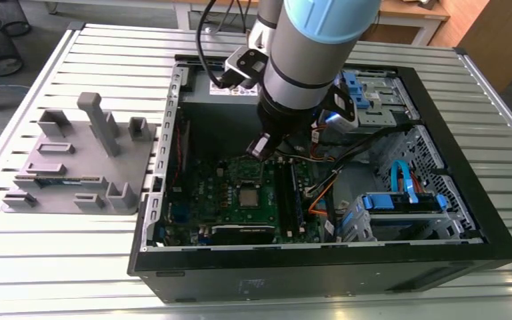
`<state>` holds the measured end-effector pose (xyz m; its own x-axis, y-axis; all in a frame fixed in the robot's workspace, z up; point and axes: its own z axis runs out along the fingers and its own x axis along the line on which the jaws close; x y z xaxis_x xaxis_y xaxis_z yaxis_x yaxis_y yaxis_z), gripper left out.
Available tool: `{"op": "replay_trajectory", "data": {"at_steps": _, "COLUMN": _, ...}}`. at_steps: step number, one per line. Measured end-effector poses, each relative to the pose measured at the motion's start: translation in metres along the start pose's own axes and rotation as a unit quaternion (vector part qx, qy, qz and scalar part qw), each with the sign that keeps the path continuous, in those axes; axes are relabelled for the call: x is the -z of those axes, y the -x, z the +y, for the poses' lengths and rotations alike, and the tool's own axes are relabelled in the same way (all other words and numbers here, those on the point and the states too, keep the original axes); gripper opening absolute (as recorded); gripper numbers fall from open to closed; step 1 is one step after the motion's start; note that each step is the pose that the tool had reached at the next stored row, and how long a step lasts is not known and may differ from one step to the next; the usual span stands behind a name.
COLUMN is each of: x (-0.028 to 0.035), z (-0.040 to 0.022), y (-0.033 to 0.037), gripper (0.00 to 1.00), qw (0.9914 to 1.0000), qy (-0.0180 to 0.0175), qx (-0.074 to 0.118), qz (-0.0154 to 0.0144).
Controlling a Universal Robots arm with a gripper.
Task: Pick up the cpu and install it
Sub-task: 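Close the cpu cover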
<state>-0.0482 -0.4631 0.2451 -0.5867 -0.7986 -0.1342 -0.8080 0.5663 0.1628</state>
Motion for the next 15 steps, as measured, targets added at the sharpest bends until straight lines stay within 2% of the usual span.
{"op": "replay_trajectory", "data": {"at_steps": 7, "x": -0.0003, "z": 0.0, "y": 0.0, "gripper": 0.11, "qw": 0.99994, "qy": 0.0065, "qx": 0.003, "qz": -0.0082}}
{"op": "replay_trajectory", "data": {"at_steps": 10, "x": -0.0004, "z": -0.0001, "y": 0.0, "gripper": 0.11, "qw": 0.99992, "qy": 0.0077, "qx": 0.003, "qz": -0.0098}}
{"op": "replay_trajectory", "data": {"at_steps": 15, "x": -0.0003, "z": -0.0001, "y": 0.0, "gripper": 0.11, "qw": 0.9999, "qy": 0.0086, "qx": 0.005, "qz": -0.0105}}
